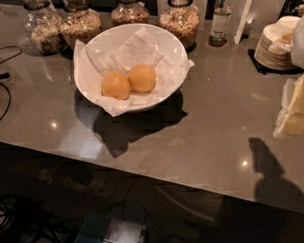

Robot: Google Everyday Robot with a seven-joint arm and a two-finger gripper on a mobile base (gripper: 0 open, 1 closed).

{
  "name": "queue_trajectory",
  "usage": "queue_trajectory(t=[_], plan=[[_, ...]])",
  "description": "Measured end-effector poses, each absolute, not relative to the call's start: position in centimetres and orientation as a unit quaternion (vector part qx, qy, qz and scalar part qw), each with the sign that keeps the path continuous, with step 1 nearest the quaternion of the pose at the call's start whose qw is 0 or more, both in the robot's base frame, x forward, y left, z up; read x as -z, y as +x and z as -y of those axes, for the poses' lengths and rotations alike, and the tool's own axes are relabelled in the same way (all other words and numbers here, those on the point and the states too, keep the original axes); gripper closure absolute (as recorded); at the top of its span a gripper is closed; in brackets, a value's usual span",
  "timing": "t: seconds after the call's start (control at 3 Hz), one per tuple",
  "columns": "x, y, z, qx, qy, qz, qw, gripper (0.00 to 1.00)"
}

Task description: Pick orange from white bowl

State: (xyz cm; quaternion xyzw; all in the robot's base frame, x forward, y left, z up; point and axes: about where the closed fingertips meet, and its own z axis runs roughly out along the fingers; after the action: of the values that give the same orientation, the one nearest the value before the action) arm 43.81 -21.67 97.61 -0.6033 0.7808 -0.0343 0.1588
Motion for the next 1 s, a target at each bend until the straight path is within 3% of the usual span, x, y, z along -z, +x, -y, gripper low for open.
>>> queue_trajectory(t=[0.67,1.0], plan=[[-97.8,44.6,20.8,0.027,-0.610,-0.773,0.173,0.00],[-97.6,47.6,17.8,0.006,-0.632,-0.750,0.197,0.00]])
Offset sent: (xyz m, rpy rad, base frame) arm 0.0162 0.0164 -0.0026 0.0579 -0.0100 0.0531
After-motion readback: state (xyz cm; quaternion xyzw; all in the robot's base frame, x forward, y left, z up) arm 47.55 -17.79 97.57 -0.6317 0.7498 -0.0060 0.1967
